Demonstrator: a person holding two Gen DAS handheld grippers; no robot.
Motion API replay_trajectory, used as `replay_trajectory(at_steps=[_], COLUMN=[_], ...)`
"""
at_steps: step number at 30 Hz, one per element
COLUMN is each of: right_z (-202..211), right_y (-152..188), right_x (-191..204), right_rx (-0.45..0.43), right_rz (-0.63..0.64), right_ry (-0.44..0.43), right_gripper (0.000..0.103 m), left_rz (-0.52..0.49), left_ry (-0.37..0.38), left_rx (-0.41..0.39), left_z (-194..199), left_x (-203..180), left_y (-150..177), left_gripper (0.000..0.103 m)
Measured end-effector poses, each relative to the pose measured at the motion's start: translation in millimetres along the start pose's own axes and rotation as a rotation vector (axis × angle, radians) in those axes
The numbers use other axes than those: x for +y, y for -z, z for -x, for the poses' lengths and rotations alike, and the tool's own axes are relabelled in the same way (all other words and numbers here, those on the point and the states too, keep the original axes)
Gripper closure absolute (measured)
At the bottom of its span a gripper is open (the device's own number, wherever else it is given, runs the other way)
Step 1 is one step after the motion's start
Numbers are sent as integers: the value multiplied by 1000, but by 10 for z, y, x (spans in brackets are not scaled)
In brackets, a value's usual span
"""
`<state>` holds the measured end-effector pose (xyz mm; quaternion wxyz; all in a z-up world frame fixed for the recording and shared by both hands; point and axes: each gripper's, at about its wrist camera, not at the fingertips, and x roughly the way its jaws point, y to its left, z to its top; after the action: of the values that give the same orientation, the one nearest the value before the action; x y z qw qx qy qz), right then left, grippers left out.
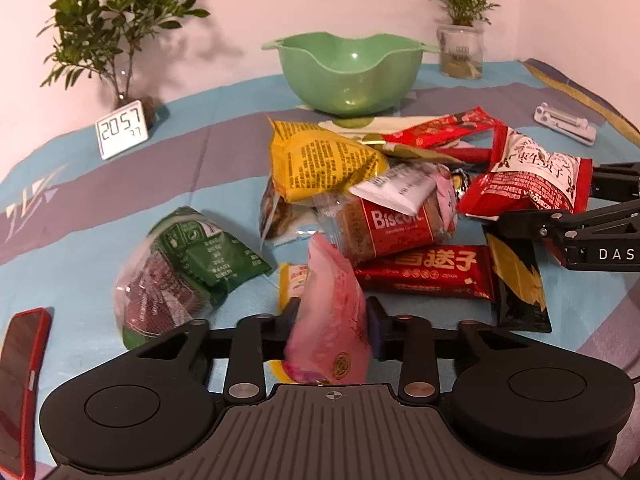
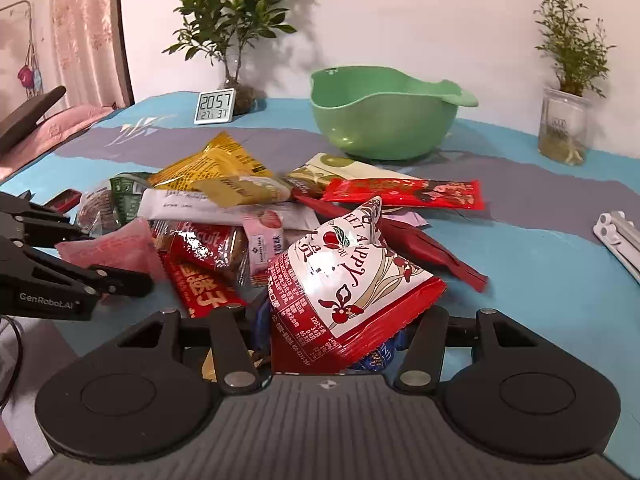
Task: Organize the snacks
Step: 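Grasp the pink wafer pack with the left tool while the right grasps the red-white bag, then carry both packs to the green bowl and open both tools to drop them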
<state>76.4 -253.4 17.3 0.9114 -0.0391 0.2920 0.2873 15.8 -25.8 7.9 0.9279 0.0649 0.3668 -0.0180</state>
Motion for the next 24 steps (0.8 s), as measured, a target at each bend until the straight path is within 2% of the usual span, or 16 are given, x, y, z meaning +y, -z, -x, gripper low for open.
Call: replay_trajectory(at_steps=[2,9,16,20,24], right_z=[1,73,234,224,147], right_y=[-18,-113,-206,-349,-611], right_x=[-9,-103,-284,-411,-494], right_rx=[-7,-44,-97,-114,-136], right_rz=[3,-27,-60,-77,-74], right_ry=[9,11,34,44,39], right_gripper=[45,47,47,47,47], left_rz=[7,-21,-2,1,5], left_ry=[31,41,72,103,131], left_rx=[-12,-76,-96,-88,-91], left_z=[61,273,427,446,391], left_x=[20,-27,11,83,176], left_y=[-21,-105,-238,-449,-803], left_gripper=[20,21,21,21,21])
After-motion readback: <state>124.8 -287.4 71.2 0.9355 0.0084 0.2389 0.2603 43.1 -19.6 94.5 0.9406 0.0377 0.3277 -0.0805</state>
